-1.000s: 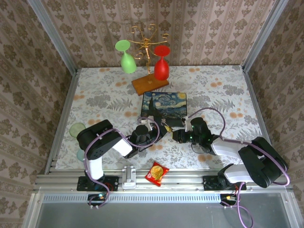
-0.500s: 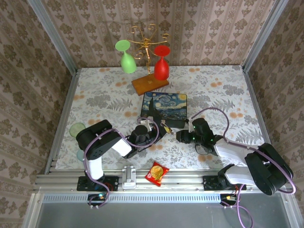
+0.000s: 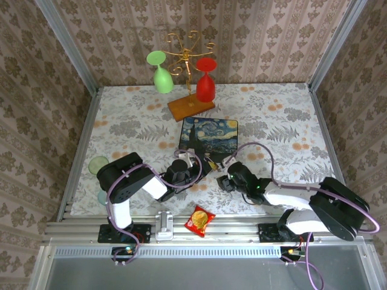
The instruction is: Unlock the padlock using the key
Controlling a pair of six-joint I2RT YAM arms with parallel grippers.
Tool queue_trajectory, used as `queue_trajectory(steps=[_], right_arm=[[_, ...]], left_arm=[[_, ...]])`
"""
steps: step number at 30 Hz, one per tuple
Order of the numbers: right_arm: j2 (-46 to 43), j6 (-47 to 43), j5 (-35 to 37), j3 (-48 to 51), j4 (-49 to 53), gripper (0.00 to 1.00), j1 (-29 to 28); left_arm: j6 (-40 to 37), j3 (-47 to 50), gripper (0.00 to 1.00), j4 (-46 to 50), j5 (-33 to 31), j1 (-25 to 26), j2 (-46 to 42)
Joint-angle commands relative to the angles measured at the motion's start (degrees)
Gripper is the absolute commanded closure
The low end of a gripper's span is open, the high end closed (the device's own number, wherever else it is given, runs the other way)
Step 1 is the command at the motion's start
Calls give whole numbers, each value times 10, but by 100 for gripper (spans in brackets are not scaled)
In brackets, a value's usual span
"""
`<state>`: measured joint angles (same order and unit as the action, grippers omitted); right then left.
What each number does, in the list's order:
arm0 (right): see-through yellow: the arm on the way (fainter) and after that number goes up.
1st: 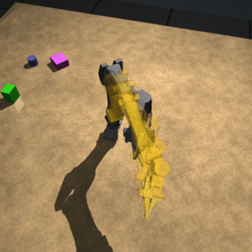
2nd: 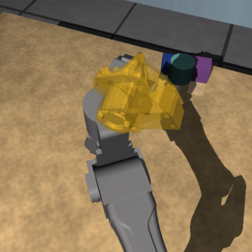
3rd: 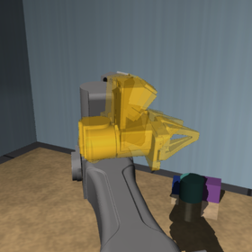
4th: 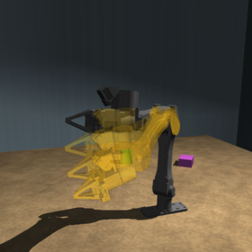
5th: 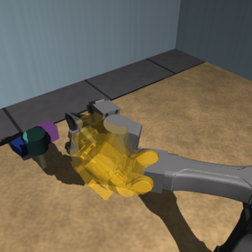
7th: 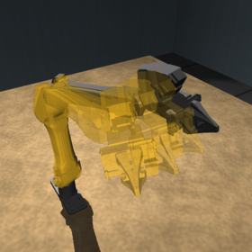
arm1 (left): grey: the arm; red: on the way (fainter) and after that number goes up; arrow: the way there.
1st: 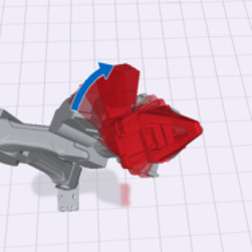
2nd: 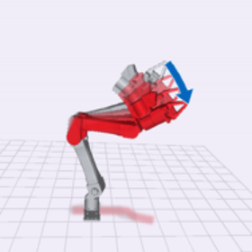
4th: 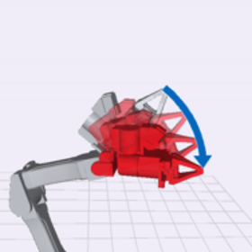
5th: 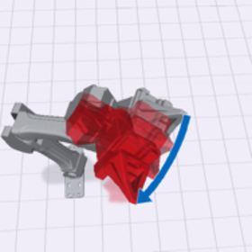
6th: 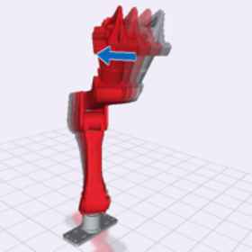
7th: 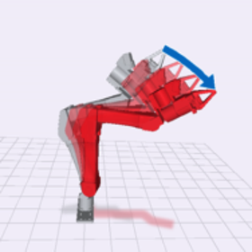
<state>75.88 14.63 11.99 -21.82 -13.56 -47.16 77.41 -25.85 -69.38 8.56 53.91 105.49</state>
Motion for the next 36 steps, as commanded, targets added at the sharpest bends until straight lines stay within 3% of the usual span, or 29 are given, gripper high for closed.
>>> queue_trajectory(steps=[1,5,9,20,23,26,30,36], right_arm=[[34,-54,97,-34,-25,53,-28],[61,-70,140,-53,-32,53,-38],[68,-84,131,-58,-52,57,-42],[98,-108,116,-74,-58,84,-50],[98,-108,100,-75,-60,87,-49],[97,-93,60,-75,-55,91,-39],[83,-52,-62,-49,-84,92,3],[57,-9,-157,-16,-113,93,41]], left_arm=[[-11,3,100,-42,7,-1,-28],[-12,7,100,-41,6,1,-28],[-13,15,100,-42,0,3,-20],[-9,17,100,-44,3,7,-27],[-8,18,100,-44,4,7,-26],[-8,21,100,-44,2,5,-25],[-10,25,100,-44,3,3,-23],[-16,33,100,-46,3,-2,-14]])
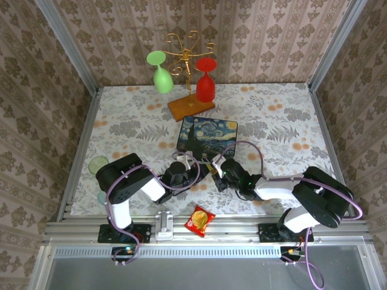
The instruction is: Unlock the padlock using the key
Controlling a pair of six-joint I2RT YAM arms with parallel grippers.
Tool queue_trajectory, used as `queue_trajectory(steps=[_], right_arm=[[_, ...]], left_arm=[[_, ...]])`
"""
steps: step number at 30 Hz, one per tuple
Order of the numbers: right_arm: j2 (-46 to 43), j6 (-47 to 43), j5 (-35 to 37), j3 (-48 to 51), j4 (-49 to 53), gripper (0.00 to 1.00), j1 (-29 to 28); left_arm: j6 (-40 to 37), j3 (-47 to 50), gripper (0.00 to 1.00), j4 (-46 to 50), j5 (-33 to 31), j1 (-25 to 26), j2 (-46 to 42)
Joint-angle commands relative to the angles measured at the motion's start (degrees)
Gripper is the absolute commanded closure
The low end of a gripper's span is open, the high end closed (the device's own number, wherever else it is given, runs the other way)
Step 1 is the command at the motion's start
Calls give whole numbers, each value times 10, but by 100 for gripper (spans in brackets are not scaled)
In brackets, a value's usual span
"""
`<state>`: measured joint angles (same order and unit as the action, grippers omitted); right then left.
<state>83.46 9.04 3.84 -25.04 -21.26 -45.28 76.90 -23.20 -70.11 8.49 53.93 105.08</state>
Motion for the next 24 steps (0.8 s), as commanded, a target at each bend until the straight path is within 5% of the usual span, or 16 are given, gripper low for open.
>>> queue_trajectory(steps=[1,4,12,24], right_arm=[[-21,66,-114,24,-48,93,38],[-25,117,-193,57,-100,93,81],[-3,173,-266,62,-123,94,102],[71,276,-333,93,-254,95,137]], left_arm=[[-15,8,100,-38,3,-4,-10],[-19,17,100,-39,1,-10,-3],[-37,24,97,-37,-5,-12,22],[-65,39,66,-12,-27,-32,19]])
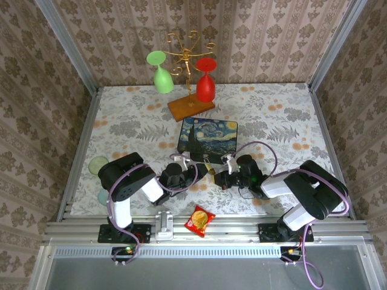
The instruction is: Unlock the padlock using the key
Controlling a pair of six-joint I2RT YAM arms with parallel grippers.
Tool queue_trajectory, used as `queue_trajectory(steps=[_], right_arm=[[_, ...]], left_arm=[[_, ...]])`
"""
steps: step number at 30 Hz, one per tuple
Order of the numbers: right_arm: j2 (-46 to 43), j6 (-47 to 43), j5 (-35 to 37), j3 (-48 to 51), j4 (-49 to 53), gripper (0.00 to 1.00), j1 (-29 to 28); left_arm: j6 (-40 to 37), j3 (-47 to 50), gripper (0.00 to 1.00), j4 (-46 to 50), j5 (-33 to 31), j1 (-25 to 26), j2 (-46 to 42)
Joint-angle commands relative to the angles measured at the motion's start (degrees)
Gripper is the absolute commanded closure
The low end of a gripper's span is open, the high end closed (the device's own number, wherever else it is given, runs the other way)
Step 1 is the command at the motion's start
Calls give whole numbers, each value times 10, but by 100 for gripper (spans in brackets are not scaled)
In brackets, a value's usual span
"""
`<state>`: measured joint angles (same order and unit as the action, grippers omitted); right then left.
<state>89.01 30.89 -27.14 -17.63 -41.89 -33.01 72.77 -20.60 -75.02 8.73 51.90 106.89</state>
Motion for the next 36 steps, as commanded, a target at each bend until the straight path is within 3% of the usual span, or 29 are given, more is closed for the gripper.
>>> queue_trajectory(steps=[1,7,13,22,30,36], right_arm=[[20,68,-30,21,-60,95,19],[11,71,-43,26,-57,95,24],[-8,60,-43,14,11,93,29],[-4,70,-38,16,18,90,29],[4,70,-40,22,17,90,29],[-5,70,-33,21,32,89,30]], left_arm=[[-29,13,66,51,-30,-14,-7],[-118,-22,68,240,-55,-16,-90],[-178,-69,67,338,-56,-15,-130],[-229,-125,63,377,-50,-2,-106],[-212,-113,77,277,-24,-4,-49],[-198,-72,82,276,-101,18,-115]])
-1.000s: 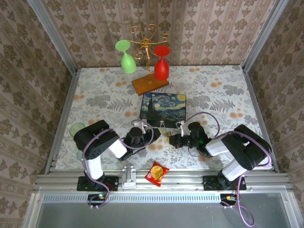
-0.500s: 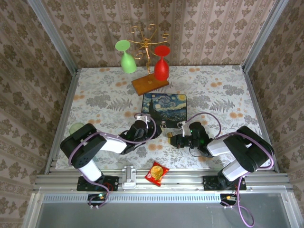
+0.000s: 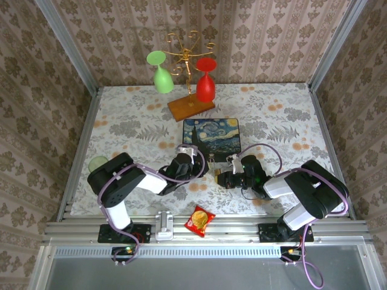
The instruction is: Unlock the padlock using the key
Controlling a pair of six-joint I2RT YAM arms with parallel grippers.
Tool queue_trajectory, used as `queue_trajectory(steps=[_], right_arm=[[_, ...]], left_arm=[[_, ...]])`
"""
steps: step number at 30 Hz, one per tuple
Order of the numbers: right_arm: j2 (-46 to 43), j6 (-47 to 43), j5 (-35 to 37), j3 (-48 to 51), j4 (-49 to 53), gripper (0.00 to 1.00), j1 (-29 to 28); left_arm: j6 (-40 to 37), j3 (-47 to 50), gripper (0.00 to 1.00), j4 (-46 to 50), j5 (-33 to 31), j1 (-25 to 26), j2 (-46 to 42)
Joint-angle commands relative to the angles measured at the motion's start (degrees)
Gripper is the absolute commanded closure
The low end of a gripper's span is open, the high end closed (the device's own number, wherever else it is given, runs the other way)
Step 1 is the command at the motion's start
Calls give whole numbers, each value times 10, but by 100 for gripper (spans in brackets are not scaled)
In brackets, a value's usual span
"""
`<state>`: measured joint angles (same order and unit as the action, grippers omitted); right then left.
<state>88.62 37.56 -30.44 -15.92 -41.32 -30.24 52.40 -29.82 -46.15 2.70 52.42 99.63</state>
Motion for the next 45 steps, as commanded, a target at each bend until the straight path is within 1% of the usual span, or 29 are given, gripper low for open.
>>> queue_trajectory(steps=[1,2,3,4,5,7,9,13,18,20,24,27,30,33,35,37,39,41,43,45], right_arm=[[0,4,-1,3,28,89,3],[1,5,-1,2,26,89,3],[3,7,-3,0,25,89,3],[4,7,-4,-2,26,89,3],[4,7,-5,-3,26,89,3],[3,7,-4,-5,30,89,3],[-1,6,-4,-5,34,89,3],[-19,1,1,-2,48,89,3],[-40,-12,1,1,76,89,3],[-42,-15,-1,0,82,89,3],[-37,-11,-1,2,77,88,4],[-24,-5,-9,3,60,88,6],[-11,0,-11,3,47,87,8],[-5,5,-8,7,37,86,9],[-4,4,-6,5,43,84,10],[-6,2,-5,3,50,79,11],[-14,-2,2,1,70,66,14],[-33,-9,24,-1,107,60,17],[-58,-19,57,-5,156,57,20],[-84,-30,94,-13,212,56,21]], left_arm=[[3,24,80,-4,-54,18,-60],[-5,25,77,3,-62,23,-74],[-7,29,68,4,-75,29,-86],[-15,32,62,-9,-82,34,-90],[-20,31,60,-16,-78,36,-89],[-29,17,56,-41,-44,35,-60],[-19,11,56,-87,-17,35,-19],[14,11,62,-130,-20,33,42],[22,17,76,-175,-10,23,73],[22,19,77,-201,-1,17,82],[24,22,74,-261,20,9,102],[30,11,75,-274,37,5,118],[31,1,86,-270,45,6,122],[38,7,93,-256,35,5,120],[43,15,96,-258,28,4,122],[49,20,98,-267,30,2,127],[53,22,100,-269,31,2,129],[51,22,100,-267,30,4,126],[51,22,100,-265,28,3,123],[50,21,100,-263,28,3,122]])
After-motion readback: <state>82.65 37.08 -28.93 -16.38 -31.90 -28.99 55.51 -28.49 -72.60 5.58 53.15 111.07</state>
